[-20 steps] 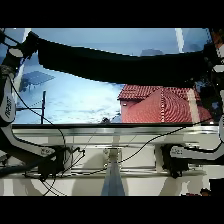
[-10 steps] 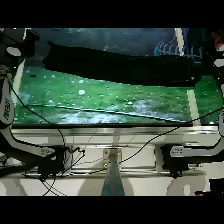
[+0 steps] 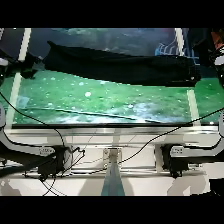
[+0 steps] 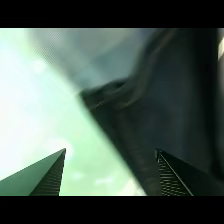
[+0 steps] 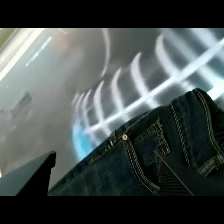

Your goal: Fold the clothes and pants, and hang the long-sleeved shirts on hangers.

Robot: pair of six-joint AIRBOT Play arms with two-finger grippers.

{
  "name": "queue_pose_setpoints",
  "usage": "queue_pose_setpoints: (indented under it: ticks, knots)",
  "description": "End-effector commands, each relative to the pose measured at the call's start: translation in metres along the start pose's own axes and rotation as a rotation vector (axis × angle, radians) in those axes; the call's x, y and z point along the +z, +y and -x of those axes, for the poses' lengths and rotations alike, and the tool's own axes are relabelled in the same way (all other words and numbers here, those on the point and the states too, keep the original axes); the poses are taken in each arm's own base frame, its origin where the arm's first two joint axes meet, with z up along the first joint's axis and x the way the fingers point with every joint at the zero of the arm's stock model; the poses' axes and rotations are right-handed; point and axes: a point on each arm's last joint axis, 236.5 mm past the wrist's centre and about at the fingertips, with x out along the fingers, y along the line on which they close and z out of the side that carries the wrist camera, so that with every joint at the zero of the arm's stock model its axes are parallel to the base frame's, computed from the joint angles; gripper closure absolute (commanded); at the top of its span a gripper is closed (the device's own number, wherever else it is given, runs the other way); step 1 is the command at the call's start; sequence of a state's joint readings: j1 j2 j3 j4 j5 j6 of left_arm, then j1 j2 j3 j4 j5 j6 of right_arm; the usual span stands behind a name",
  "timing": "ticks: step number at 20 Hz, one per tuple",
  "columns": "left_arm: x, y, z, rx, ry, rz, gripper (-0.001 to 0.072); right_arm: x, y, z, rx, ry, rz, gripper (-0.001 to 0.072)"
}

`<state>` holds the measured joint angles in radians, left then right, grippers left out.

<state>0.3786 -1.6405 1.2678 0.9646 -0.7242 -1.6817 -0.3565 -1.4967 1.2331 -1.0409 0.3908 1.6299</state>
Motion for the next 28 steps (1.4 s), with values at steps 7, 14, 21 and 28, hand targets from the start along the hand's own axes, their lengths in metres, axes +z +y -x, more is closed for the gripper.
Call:
queue_pose_setpoints:
  ticks: [7,14,21,28]
  knots:
    - [0.001,-0.014,-0.047,-0.068,-0.182,0.199,-0.0013,-0.007,-0.006,0.000,-0.029,0.033,0.067,0.0030]
    - [0.024,-0.033,-0.056,-0.098,-0.377,0.166,0.0030,-0.015,-0.008,0.001,-0.038,0.065,0.096,0.0032]
    - [0.019,-0.039,-0.060,-0.083,-0.363,0.047,0.0613,-0.058,0.024,0.000,0.022,0.181,0.315,0.0174]
    - [0.018,-0.083,-0.018,-0.106,-0.340,-0.302,0.0685,-0.101,0.121,0.007,0.188,0.198,0.514,0.0411]
